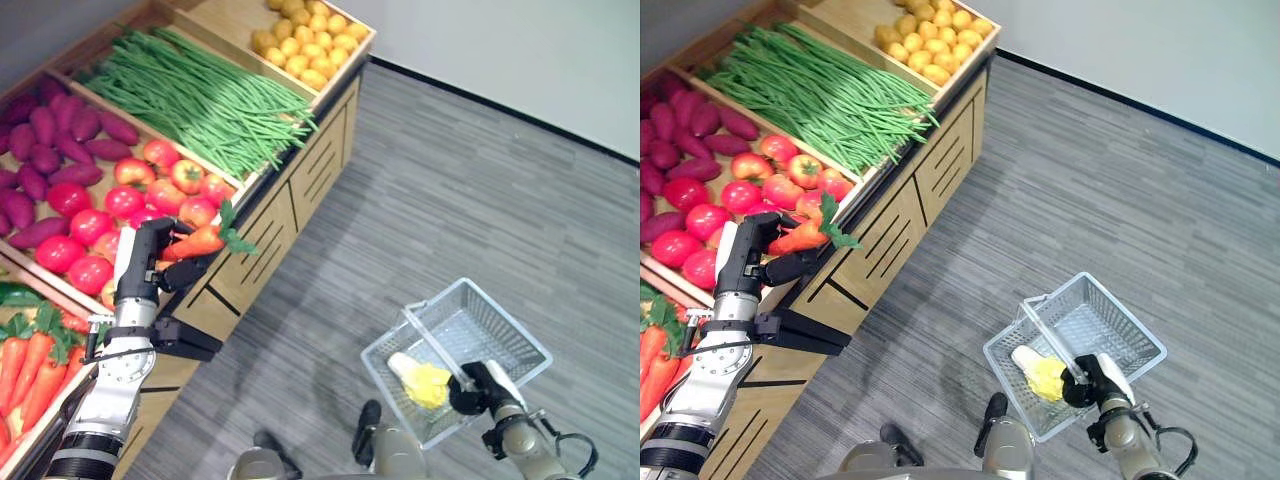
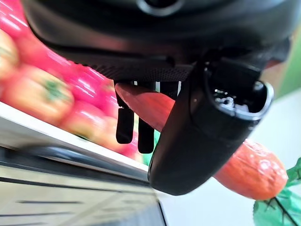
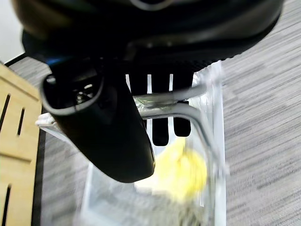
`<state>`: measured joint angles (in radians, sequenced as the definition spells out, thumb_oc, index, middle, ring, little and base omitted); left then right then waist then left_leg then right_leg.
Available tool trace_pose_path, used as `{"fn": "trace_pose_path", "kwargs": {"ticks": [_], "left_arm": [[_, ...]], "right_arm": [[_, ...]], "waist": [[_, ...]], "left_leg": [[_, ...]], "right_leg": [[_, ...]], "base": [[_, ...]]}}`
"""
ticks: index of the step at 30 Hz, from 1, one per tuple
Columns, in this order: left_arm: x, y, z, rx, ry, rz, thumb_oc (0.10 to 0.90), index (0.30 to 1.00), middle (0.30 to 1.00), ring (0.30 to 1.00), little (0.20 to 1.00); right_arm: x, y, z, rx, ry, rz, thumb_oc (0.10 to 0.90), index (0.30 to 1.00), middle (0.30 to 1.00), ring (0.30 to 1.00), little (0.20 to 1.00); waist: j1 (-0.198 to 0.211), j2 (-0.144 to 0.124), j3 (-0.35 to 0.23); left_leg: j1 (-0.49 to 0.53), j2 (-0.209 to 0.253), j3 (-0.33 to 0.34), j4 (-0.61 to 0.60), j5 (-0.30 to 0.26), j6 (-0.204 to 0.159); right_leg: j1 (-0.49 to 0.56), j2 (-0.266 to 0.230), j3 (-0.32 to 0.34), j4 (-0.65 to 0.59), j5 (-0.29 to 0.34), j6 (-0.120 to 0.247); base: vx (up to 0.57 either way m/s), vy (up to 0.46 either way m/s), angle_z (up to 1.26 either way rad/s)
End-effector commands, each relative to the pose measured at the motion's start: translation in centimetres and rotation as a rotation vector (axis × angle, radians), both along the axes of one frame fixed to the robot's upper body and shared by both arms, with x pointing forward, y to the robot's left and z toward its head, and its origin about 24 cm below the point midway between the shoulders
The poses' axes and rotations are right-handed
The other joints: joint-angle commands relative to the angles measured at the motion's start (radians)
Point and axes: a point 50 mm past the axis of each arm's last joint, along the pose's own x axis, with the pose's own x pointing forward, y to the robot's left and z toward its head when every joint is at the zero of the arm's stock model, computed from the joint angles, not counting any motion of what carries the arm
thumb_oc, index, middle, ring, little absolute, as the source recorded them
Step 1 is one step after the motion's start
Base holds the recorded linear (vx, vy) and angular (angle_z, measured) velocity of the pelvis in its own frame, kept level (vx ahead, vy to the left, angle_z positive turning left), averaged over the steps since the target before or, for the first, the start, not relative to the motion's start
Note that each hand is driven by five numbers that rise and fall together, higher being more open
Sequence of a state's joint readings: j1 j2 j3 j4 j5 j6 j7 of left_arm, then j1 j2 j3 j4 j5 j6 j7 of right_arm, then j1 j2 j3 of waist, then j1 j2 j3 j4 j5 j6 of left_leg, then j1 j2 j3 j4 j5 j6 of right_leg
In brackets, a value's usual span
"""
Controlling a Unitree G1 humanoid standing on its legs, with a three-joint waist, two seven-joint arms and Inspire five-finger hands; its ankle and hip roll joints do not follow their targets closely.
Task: Get the vegetables into the basket
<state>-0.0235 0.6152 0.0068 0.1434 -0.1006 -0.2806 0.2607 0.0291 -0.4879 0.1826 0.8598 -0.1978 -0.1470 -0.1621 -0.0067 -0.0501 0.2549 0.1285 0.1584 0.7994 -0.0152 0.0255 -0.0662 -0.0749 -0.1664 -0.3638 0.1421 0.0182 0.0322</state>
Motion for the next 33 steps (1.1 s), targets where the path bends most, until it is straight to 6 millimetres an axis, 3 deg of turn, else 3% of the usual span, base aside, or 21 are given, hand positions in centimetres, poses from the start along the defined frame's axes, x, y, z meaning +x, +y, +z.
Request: {"fn": "trace_pose_path", "kwargs": {"ticks": [1, 7, 10, 11, 12, 13, 14, 15, 16, 17, 19, 20, 21, 24, 27, 33], "left_arm": [[0.9, -0.9, 4.3, -0.002, -0.231, -0.066, 0.4, 0.3, 0.3, 0.3, 0.3], [1.3, -2.0, 4.5, -0.032, -0.241, -0.114, 0.4, 0.3, 0.3, 0.3, 0.3], [2.1, -3.1, 4.6, -0.086, -0.251, -0.153, 0.4, 0.3, 0.3, 0.3, 0.3], [2.1, -3.1, 4.7, -0.086, -0.251, -0.155, 0.4, 0.3, 0.3, 0.3, 0.3], [2.2, -3.4, 4.8, -0.096, -0.256, -0.166, 0.4, 0.3, 0.3, 0.3, 0.3], [2.3, -3.5, 4.7, -0.103, -0.251, -0.17, 0.4, 0.3, 0.3, 0.3, 0.3], [2.2, -3.7, 4.5, -0.125, -0.253, -0.176, 0.4, 0.3, 0.3, 0.3, 0.3], [2.0, -3.7, 4.1, -0.136, -0.238, -0.167, 0.4, 0.3, 0.3, 0.3, 0.3], [1.5, -3.0, 3.4, -0.144, -0.224, -0.135, 0.4, 0.3, 0.3, 0.3, 0.3], [1.2, -2.8, 3.4, -0.145, -0.229, -0.128, 0.4, 0.3, 0.3, 0.3, 0.3], [1.1, -2.8, 3.6, -0.147, -0.239, -0.131, 0.4, 0.3, 0.3, 0.3, 0.3], [0.9, -2.9, 3.7, -0.147, -0.252, -0.136, 0.4, 0.3, 0.3, 0.3, 0.3], [0.9, -3.0, 3.7, -0.144, -0.25, -0.146, 0.4, 0.3, 0.3, 0.3, 0.3], [0.9, -3.3, 3.6, -0.147, -0.241, -0.175, 0.4, 0.3, 0.3, 0.3, 0.3], [1.2, -4.0, 3.5, -0.144, -0.218, -0.233, 0.4, 0.3, 0.3, 0.3, 0.3], [1.3, -4.7, 3.6, -0.144, -0.207, -0.287, 0.4, 0.3, 0.3, 0.3, 0.3]], "right_arm": [[1.5, 0.8, 1.6, 0.017, -0.151, 0.071, 0.4, 0.3, 0.3, 0.3, 0.3], [0.9, -0.4, 2.4, -0.007, -0.168, 0.056, 0.4, 0.3, 0.3, 0.3, 0.3], [0.8, -1.3, 2.9, -0.031, -0.185, 0.041, 0.4, 0.3, 0.3, 0.3, 0.3], [0.7, -1.3, 2.9, -0.031, -0.186, 0.039, 0.4, 0.3, 0.3, 0.3, 0.3], [0.7, -1.5, 3.0, -0.037, -0.188, 0.039, 0.4, 0.3, 0.3, 0.3, 0.3], [0.7, -1.5, 3.2, -0.039, -0.19, 0.048, 0.4, 0.3, 0.3, 0.3, 0.3], [1.3, -1.7, 3.6, -0.066, -0.186, 0.083, 0.4, 0.3, 0.3, 0.3, 0.3], [1.5, -1.6, 3.5, -0.077, -0.176, 0.102, 0.4, 0.3, 0.3, 0.3, 0.3], [2.2, -1.3, 3.9, -0.081, -0.182, 0.141, 0.4, 0.3, 0.3, 0.3, 0.3], [2.8, -1.1, 4.2, -0.086, -0.192, 0.163, 0.4, 0.3, 0.3, 0.3, 0.3], [3.4, -0.9, 4.5, -0.086, -0.205, 0.178, 0.4, 0.3, 0.3, 0.3, 0.3], [4.9, -0.5, 5.5, -0.085, -0.248, 0.215, 0.4, 0.3, 0.3, 0.3, 0.3], [5.8, -0.4, 6.2, -0.086, -0.269, 0.242, 0.4, 0.3, 0.3, 0.3, 0.3], [6.5, -0.3, 6.7, -0.095, -0.269, 0.279, 0.4, 0.3, 0.3, 0.3, 0.3], [8.2, -0.3, 8.0, -0.105, -0.299, 0.298, 0.4, 0.3, 0.3, 0.3, 0.3], [10.9, 0.2, 10.1, -0.088, -0.394, 0.28, 0.4, 0.3, 0.3, 0.3, 0.3]], "waist": [[-0.016, -0.016, -0.09], [-0.046, 0.005, -0.097], [-0.049, 0.014, -0.088], [-0.048, 0.017, -0.086], [-0.045, 0.015, -0.082], [-0.041, 0.014, -0.078], [-0.014, 0.01, -0.073], [0.001, 0.004, -0.074], [0.026, 0.0, -0.077], [0.036, 0.001, -0.078], [0.04, 0.0, -0.08], [0.065, -0.002, -0.079], [0.071, 0.002, -0.081], [0.059, 0.006, -0.092], [0.052, 0.007, -0.117], [0.067, 0.003, -0.13]], "left_leg": [[-0.024, 0.011, -0.025, 0.062, -0.014, -0.028], [-0.021, 0.056, -0.025, 0.092, 0.015, -0.062], [-0.073, 0.141, -0.063, 0.251, 0.109, -0.138], [-0.078, 0.152, -0.068, 0.263, 0.111, -0.146], [-0.091, 0.185, -0.095, 0.318, 0.15, -0.169], [-0.101, 0.204, -0.134, 0.367, 0.167, -0.176], [-0.14, 0.163, -0.282, 0.395, 0.169, -0.137], [-0.179, 0.105, -0.395, 0.372, 0.132, -0.108], [-0.21, 0.033, -0.527, 0.266, 0.083, -0.07], [-0.21, 0.027, -0.574, 0.198, 0.07, -0.064], [-0.201, 0.027, -0.591, 0.151, 0.076, -0.061], [-0.217, 0.011, -0.697, 0.082, 0.085, -0.058], [-0.219, -0.002, -0.735, 0.077, 0.078, -0.049], [-0.177, -0.003, -0.689, 0.038, 0.063, -0.048], [-0.123, -0.044, -0.649, -0.009, 0.049, -0.03], [-0.086, -0.075, -0.594, -0.059, 0.042, -0.01]], "right_leg": [[0.045, -0.065, -0.018, 0.002, 0.011, 0.128], [0.05, -0.034, -0.012, 0.017, -0.042, 0.099], [0.087, 0.013, 0.011, 0.006, -0.088, 0.059], [0.09, 0.02, 0.009, 0.002, -0.09, 0.055], [0.105, 0.036, 0.018, -0.009, -0.098, 0.04], [0.112, 0.05, 0.032, -0.013, -0.106, 0.028], [0.107, 0.065, 0.079, -0.022, -0.103, 0.011], [0.108, 0.061, 0.11, -0.03, -0.098, 0.016], [0.104, 0.061, 0.177, -0.041, -0.077, 0.033], [0.104, 0.065, 0.204, -0.043, -0.076, 0.042], [0.099, 0.069, 0.229, -0.045, -0.069, 0.045], [0.093, 0.075, 0.284, -0.038, -0.073, 0.049], [0.084, 0.081, 0.306, -0.033, -0.072, 0.051], [0.09, 0.075, 0.323, -0.031, -0.073, 0.061], [0.089, 0.04, 0.349, -0.062, -0.048, 0.086], [0.07, 0.004, 0.382, -0.103, -0.005, 0.119]], "base": [[0.09, -0.189, 0.0], [0.08, -0.187, -0.07], [0.1, -0.298, -0.03], [0.08, -0.211, -0.01], [0.07, -0.175, -0.1], [0.05, -0.195, -0.22], [0.03, -0.107, -0.52], [0.06, 0.006, -1.11], [0.12, 0.083, -1.23], [0.14, 0.088, -1.28], [0.08, 0.07, -1.03], [0.06, 0.091, -1.21], [0.08, 0.124, -1.47], [0.07, 0.149, -0.83], [0.06, 0.212, -0.2], [0.01, 0.124, -0.31]]}}
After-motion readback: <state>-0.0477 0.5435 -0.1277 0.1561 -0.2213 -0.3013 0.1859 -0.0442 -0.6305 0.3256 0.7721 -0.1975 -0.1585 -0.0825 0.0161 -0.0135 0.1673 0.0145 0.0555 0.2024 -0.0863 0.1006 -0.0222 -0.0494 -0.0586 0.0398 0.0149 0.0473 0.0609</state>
